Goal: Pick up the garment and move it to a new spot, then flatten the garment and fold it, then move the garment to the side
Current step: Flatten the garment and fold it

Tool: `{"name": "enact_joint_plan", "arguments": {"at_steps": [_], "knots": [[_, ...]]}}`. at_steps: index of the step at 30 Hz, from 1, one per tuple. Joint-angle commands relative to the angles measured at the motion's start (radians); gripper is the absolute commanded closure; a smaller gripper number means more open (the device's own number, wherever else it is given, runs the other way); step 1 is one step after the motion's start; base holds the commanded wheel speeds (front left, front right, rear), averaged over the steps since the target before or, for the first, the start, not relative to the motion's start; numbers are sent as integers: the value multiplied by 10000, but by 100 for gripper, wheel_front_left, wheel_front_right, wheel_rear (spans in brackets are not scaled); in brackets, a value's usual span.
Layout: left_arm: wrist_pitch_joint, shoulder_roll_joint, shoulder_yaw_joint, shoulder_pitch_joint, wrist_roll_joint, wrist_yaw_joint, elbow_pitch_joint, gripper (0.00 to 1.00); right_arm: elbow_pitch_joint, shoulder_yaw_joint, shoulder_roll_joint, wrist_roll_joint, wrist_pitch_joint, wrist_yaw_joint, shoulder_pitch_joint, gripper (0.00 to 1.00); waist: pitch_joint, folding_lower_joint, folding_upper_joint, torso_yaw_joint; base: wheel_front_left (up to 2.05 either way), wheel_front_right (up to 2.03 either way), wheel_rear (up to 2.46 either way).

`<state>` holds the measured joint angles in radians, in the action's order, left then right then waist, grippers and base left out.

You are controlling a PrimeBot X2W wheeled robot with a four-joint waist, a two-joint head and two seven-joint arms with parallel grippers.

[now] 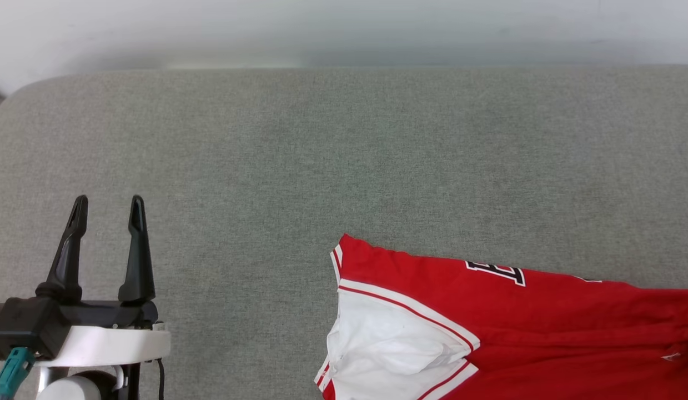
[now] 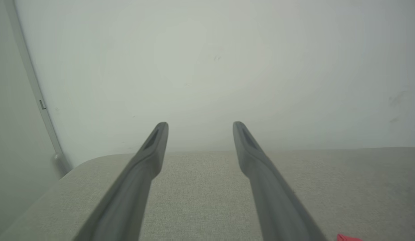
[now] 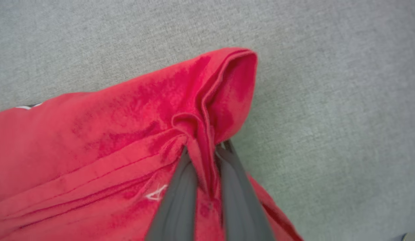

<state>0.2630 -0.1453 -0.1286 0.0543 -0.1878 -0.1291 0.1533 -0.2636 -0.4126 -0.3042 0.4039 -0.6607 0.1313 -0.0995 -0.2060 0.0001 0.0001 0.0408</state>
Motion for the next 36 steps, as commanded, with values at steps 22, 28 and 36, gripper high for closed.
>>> {"name": "enact_joint_plan", "arguments": {"at_steps": [22,28,36], "knots": [[21,517,172,-284,-516,-14,23,0,5289,2415,2062,1499,-3379,-7,1415,100,718,-1,-1,-78,0,0,0],[21,536,212,-133,-749,-14,130,0,5554,3335,2476,2183,-3659,-7,1135,100,637,-1,-1,217,0,0,0],[21,503,97,-166,-726,-15,36,0,5228,4612,2556,3563,-3212,-7,914,100,587,-1,-1,546,0,0,0]]}}
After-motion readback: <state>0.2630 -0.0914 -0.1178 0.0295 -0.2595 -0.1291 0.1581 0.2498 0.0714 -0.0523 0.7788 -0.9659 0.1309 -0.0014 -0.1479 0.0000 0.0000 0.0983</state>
